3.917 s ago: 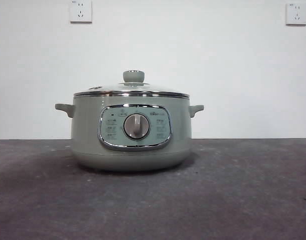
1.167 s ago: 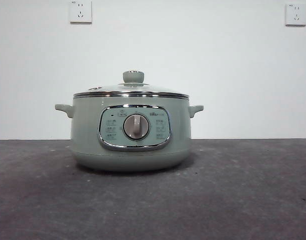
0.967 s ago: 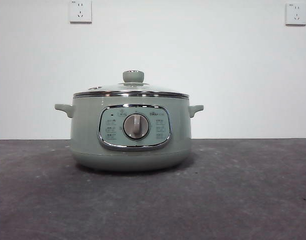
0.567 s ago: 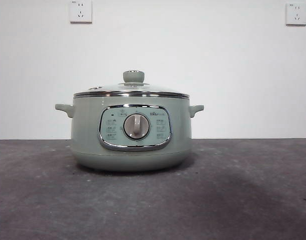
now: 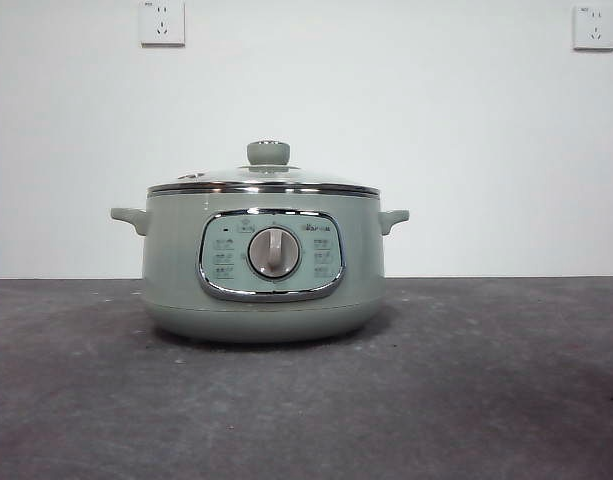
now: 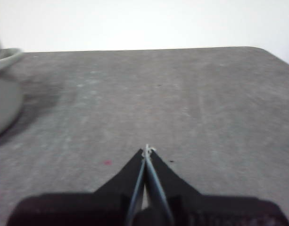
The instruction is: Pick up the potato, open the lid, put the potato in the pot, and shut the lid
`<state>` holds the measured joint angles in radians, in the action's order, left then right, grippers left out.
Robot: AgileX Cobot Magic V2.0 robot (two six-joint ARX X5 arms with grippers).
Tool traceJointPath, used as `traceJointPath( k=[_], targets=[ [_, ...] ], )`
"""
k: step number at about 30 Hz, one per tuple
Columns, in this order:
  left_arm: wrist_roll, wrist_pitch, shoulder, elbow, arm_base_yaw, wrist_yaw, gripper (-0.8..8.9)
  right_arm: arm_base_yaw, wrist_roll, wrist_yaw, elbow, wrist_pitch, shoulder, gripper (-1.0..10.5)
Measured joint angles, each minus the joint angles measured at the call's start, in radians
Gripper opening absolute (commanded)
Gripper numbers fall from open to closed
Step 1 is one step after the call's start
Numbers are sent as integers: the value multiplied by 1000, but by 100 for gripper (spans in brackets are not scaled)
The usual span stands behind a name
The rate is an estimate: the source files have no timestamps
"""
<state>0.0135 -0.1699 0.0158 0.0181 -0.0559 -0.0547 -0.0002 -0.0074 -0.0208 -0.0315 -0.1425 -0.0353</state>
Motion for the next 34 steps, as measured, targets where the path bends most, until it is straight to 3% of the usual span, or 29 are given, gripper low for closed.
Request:
traceJointPath(
  k=[5,34],
  targets=[
    [0,0,0,0,0,0,-4,0,0,-40,6,-8,25,0],
    [0,0,6,0,0,0,-4,19,0,-28,7,-44,25,0]
  ],
)
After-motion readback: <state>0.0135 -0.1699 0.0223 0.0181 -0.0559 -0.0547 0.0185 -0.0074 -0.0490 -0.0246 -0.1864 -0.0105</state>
